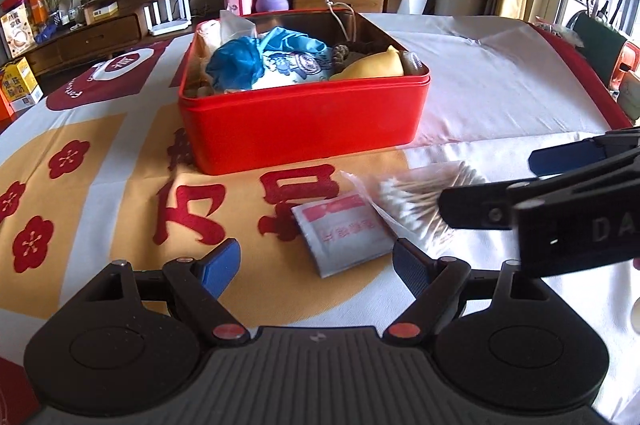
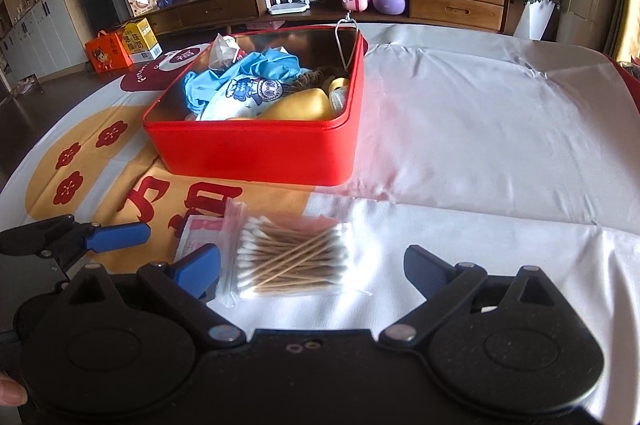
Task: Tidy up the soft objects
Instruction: 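Withdraw both grippers from the box toward the wipe packet and cotton swabs, then grasp the pink-labelled wipe packet with the left gripper while the right grasps the cotton-swab bag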
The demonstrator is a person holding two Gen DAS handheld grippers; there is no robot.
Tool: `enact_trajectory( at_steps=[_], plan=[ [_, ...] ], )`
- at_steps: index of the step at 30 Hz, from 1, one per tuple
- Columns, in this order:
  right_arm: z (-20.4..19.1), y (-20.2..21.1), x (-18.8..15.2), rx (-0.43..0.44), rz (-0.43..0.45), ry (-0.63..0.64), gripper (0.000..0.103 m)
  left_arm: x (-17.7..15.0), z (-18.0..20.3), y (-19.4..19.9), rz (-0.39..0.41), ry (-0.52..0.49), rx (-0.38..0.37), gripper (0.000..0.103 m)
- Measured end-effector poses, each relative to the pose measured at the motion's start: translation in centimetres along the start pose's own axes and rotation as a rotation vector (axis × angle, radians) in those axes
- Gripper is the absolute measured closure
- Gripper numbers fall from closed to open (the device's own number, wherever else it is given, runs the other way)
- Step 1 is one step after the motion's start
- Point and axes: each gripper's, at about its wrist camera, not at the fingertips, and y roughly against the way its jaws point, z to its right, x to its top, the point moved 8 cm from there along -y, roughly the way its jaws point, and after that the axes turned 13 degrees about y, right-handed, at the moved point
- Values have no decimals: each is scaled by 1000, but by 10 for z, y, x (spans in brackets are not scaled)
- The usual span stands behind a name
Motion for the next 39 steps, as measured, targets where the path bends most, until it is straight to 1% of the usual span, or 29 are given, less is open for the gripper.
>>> enact_trajectory(
  at_steps=[7, 10, 14, 19, 21, 24, 29, 30, 31, 39],
  plan=[
    [1, -13, 0, -1, -17, 13, 6, 2, 11, -10, 8, -18, -17, 20],
    [3, -19, 1, -9, -28, 19, 8, 3, 14, -13, 18, -23, -24, 20],
    [2, -26, 1, -12, -38, 24, 13, 3, 16, -15, 35, -40, -13, 20],
    [2, -31, 4, -31, -46, 20, 16, 2, 21, -13, 58, -58, -27, 35],
    [3, -33, 4, -39, -48, 13, 18, 1, 24, -11, 61, -63, -35, 43],
    [5, -34, 3, -54, -54, -2, 22, 0, 24, -10, 63, -60, -34, 49],
    [7, -34, 2, -84, -58, 6, 30, 1, 21, -8, 63, -44, -33, 52],
    [7, -34, 2, -84, -56, 4, 31, 1, 20, -8, 64, -39, -32, 54],
    [7, -34, 2, -86, -55, 4, 31, 1, 18, -7, 67, -34, -28, 57],
    [6, -21, 0, -91, -35, -10, 32, 0, 9, -2, 61, -19, -30, 58]
  ],
)
